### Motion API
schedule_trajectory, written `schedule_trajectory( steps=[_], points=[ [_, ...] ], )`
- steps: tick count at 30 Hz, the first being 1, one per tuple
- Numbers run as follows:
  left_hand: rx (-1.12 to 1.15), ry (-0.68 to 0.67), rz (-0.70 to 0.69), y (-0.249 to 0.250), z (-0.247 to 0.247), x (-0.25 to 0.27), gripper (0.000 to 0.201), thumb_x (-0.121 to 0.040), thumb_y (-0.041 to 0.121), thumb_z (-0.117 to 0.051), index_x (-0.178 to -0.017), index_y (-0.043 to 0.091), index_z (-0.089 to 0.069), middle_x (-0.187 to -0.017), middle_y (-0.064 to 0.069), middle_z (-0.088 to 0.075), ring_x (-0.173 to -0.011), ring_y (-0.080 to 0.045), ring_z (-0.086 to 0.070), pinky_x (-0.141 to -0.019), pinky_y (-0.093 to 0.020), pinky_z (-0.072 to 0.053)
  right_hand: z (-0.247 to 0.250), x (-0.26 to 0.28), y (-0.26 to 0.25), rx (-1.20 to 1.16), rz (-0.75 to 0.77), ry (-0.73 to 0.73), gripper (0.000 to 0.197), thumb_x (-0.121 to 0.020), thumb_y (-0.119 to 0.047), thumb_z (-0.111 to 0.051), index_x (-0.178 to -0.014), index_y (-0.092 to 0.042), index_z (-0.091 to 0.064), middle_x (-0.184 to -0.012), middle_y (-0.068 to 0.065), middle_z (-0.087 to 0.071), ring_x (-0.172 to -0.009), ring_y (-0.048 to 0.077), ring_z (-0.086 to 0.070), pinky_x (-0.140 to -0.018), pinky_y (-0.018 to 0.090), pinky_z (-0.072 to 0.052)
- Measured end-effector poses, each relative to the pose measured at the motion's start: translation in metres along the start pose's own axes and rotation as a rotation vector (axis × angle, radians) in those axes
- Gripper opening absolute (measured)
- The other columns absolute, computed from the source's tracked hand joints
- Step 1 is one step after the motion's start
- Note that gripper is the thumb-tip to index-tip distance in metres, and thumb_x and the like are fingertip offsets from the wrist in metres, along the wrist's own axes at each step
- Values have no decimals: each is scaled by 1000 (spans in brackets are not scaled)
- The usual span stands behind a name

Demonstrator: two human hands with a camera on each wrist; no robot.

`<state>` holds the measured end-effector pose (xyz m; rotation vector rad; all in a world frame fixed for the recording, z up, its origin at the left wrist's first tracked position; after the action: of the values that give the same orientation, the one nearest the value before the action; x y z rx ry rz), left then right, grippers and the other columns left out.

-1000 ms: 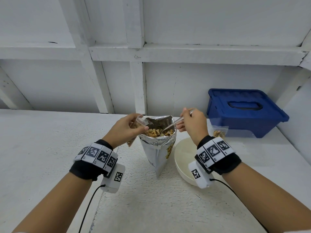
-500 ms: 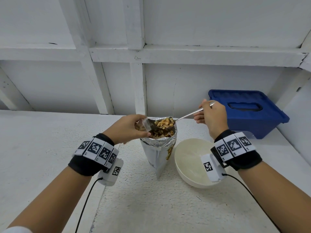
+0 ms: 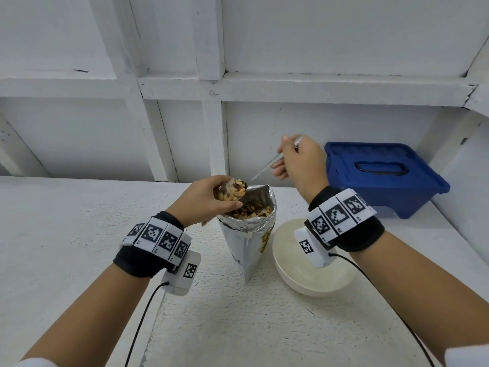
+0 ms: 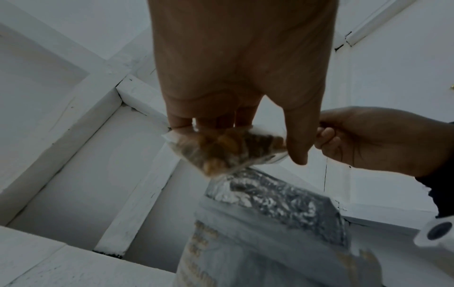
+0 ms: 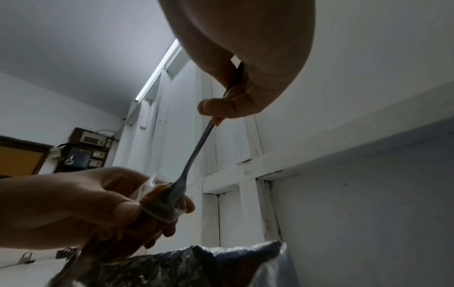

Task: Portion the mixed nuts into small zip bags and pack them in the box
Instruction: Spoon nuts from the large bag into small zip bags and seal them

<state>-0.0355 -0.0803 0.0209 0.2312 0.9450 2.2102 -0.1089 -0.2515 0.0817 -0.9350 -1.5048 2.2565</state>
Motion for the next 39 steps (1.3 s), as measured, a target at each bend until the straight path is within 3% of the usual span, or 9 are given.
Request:
schedule_trajectory(
  steps=[8, 13, 15, 18, 22, 28, 31, 35, 39],
  points=[
    [133, 105, -11, -1, 5, 4, 43, -78, 29, -72, -116, 16, -56, -88, 12, -62, -77, 3, -57, -60, -2, -43, -19, 11, -46, 78, 294, -86, 24, -98, -22, -44, -83, -6, -54, -58, -1, -57, -44, 1, -57, -45, 13, -46],
    [219, 148, 13, -9, 8, 7, 30, -81, 28, -68, -108, 18, -57, -86, 10, -62, -77, 0, -56, -59, -3, -42, -7, 14, -64, 96, 462, -25, 25, -97, -18, -47, -83, 0, -57, -63, 14, -63, -50, 8, -61, -45, 22, -52],
    [233, 161, 18, -13, 9, 8, 30, -83, 29, -67, -109, 17, -58, -89, 8, -64, -79, -2, -57, -62, -6, -43, 2, 10, -62, 70, 425, 8, 23, -97, -20, -47, -83, -4, -57, -64, 11, -63, -49, 7, -61, -46, 23, -52],
    [264, 165, 33, -20, 10, 10, 33, -84, 28, -66, -114, 16, -59, -97, 6, -66, -88, -5, -61, -72, -14, -46, 21, 4, -53, 11, 334, 47, 18, -97, -21, -45, -82, -15, -52, -64, 0, -59, -48, 3, -59, -47, 14, -49],
    [277, 181, 16, -21, 16, 13, 32, -85, 28, -64, -114, 14, -61, -99, 7, -65, -93, -7, -61, -78, -18, -47, 35, 7, -26, 65, 210, 42, 16, -97, -24, -43, -87, -14, -51, -65, -2, -57, -48, 0, -57, -48, 12, -49],
    [370, 297, -29, -9, 29, 13, 15, -87, 23, -63, -101, 21, -64, -93, 14, -65, -84, 3, -62, -72, -8, -46, 6, 34, 43, 53, -128, -185, 6, -94, -17, -49, -92, -12, -46, -76, 11, -63, -60, 16, -63, -55, 24, -55],
    [450, 353, -55, -1, 32, 12, 13, -87, 19, -63, -99, 17, -67, -92, 12, -67, -81, 8, -62, -70, -7, -47, 2, 40, 60, 126, -204, -217, 11, -92, -18, -56, -85, -12, -51, -77, 7, -63, -68, 16, -62, -57, 26, -53],
    [516, 406, -72, 7, 33, 12, 8, -86, 16, -63, -85, 24, -66, -88, 9, -67, -77, 6, -62, -70, -11, -50, 10, 35, 38, 350, 51, -122, 12, -89, -22, -60, -89, -11, -58, -88, -1, -59, -87, 13, -52, -76, 24, -40],
    [557, 436, -84, 13, 32, 10, 10, -86, 14, -63, -82, 23, -64, -82, 8, -66, -73, 7, -61, -69, -11, -51, 1, 43, 1, 473, 392, -35, 18, -87, -26, -57, -86, -9, -62, -88, 3, -61, -88, 22, -54, -78, 35, -43]
  ],
)
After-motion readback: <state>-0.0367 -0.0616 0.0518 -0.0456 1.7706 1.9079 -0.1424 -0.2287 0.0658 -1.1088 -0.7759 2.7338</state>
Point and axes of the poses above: each hand's wrist, its own x-axis away from the middle knuckle, its own z-axis out of the back of the hand, y = z × x, the point moved 8 cm from there along -x, towards the middle knuckle
